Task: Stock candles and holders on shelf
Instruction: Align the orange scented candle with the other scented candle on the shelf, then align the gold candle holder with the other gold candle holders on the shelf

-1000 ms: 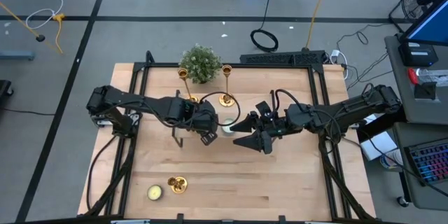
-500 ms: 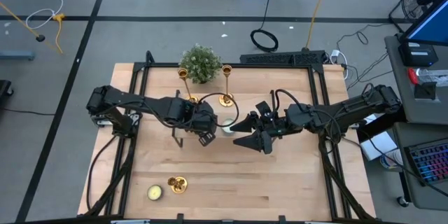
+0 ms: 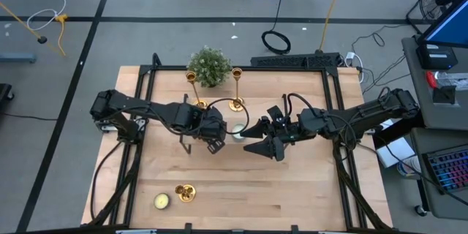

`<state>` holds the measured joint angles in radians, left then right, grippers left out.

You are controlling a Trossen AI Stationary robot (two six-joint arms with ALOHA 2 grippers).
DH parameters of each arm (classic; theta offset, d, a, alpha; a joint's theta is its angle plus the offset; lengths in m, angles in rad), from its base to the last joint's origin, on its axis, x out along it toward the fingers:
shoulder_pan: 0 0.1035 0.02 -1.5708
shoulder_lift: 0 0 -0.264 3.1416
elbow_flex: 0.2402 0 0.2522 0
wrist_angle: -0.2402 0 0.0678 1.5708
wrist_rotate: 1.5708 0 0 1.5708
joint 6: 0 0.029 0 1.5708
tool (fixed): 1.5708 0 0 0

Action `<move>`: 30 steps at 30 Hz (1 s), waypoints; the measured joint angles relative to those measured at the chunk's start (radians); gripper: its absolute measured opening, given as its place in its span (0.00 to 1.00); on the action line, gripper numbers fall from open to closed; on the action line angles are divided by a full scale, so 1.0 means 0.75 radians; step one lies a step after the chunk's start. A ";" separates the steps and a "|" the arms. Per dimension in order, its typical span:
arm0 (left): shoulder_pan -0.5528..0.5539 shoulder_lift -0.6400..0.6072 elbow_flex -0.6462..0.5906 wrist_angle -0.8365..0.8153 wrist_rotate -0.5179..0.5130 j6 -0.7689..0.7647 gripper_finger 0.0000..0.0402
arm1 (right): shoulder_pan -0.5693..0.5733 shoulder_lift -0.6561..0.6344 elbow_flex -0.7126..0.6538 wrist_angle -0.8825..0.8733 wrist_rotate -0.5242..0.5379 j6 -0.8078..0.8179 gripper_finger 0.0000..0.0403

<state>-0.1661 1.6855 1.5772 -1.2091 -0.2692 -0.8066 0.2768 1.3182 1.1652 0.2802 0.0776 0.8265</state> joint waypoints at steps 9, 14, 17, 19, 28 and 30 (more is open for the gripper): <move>-0.001 0.000 0.000 -0.024 0.010 -0.014 0.00 | 0.000 0.000 0.000 0.000 -0.001 0.000 0.97; -0.010 0.000 0.000 -0.029 0.011 -0.019 0.00 | 0.000 0.000 0.000 0.000 0.000 0.000 0.97; -0.018 0.000 0.000 -0.028 0.011 -0.022 0.00 | 0.000 0.000 0.000 0.000 -0.001 0.000 0.97; -0.023 0.000 0.000 -0.026 0.008 -0.029 0.00 | 0.000 0.000 0.000 0.000 0.000 0.000 0.97; -0.070 -0.051 0.000 0.086 -0.115 -0.060 0.00 | 0.000 0.000 0.000 0.000 -0.001 0.000 0.97; -0.073 -0.070 0.000 0.127 -0.141 -0.068 0.00 | 0.000 0.000 0.000 0.001 -0.001 0.000 0.97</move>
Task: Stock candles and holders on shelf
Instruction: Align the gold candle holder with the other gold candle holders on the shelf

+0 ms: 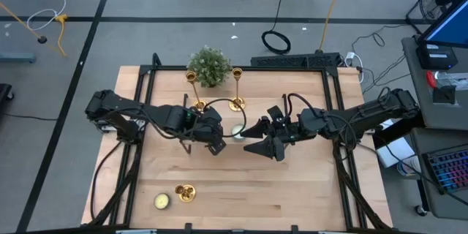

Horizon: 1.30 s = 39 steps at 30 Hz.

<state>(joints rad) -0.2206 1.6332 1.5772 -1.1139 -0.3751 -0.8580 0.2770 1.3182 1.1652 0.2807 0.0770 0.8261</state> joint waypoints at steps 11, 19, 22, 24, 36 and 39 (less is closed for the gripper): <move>-0.044 -0.116 0.001 0.334 -0.011 0.081 0.00 | 0.010 -0.001 0.000 0.010 -0.003 -0.001 0.97; -0.128 -0.149 0.001 0.563 0.229 0.119 0.00 | 0.031 -0.001 0.000 0.010 -0.004 -0.009 0.97; -0.168 -0.148 0.001 0.624 0.362 0.103 0.00 | 0.034 -0.001 0.000 0.011 -0.004 -0.011 0.97; -0.199 -0.148 0.001 0.654 0.460 0.075 0.00 | 0.035 -0.001 0.000 0.014 -0.004 -0.011 0.97; -0.443 -0.147 0.002 0.743 0.825 -0.279 0.00 | 0.035 -0.001 0.000 0.014 -0.005 -0.013 0.97; -0.505 -0.147 0.001 0.744 0.823 -0.359 0.01 | 0.035 -0.001 0.000 0.014 -0.005 -0.015 0.97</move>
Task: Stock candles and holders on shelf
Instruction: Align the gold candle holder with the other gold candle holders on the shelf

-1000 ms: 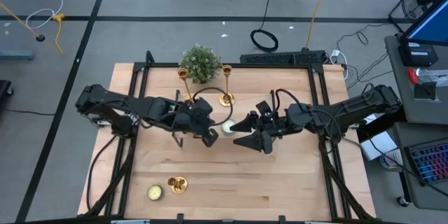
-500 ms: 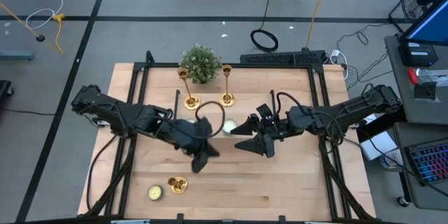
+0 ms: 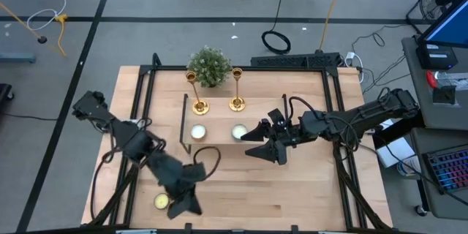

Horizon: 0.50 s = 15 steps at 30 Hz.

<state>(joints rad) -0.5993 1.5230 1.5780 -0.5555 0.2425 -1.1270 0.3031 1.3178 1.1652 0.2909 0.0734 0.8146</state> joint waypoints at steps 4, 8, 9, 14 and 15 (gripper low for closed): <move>-0.067 0.000 0.000 0.000 -0.011 -0.098 0.00 | 0.000 0.000 0.000 0.000 0.000 0.000 0.97; -0.134 0.001 0.001 -0.001 -0.071 -0.185 0.01 | 0.000 0.000 0.000 0.000 0.000 0.000 0.97; -0.151 0.001 0.000 -0.001 -0.079 -0.207 0.01 | 0.000 0.000 0.000 0.000 0.000 0.000 0.97; -0.230 0.008 0.000 0.001 -0.132 -0.314 0.01 | 0.000 0.000 0.000 0.000 0.000 0.000 0.97; -0.243 0.011 0.000 0.000 -0.141 -0.337 0.01 | 0.000 0.000 0.000 -0.001 0.000 0.000 0.97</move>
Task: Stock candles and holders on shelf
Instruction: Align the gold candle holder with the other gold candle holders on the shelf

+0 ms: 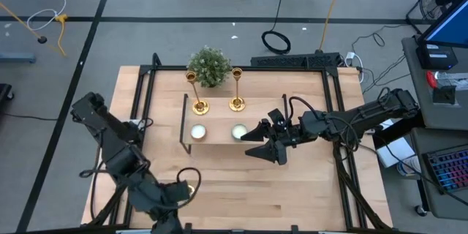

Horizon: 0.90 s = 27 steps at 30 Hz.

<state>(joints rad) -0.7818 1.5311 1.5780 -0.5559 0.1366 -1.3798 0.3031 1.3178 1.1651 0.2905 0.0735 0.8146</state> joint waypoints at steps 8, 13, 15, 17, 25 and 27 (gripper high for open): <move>-0.095 0.040 -0.002 0.002 -0.056 -0.126 0.01 | 0.000 0.000 0.000 0.001 0.000 0.002 0.97; -0.133 0.099 -0.001 0.006 -0.039 -0.199 0.03 | 0.000 0.000 0.000 0.001 0.000 0.004 0.97; -0.148 0.127 -0.002 0.006 -0.032 -0.227 0.03 | 0.000 0.000 0.000 0.002 0.000 0.004 0.97; -0.159 0.153 -0.002 0.011 -0.010 -0.267 0.01 | 0.000 0.000 0.000 0.001 0.000 0.005 0.97; -0.236 0.244 -0.002 0.047 -0.129 -0.438 0.02 | 0.006 0.000 0.000 0.001 -0.002 0.014 0.97; -0.253 0.255 -0.002 0.045 -0.205 -0.483 0.01 | 0.008 0.000 0.000 0.001 -0.031 0.014 0.97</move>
<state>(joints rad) -0.9717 1.7224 1.5768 -0.5221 -0.0172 -1.7416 0.3093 1.3178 1.1652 0.2909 0.0503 0.8254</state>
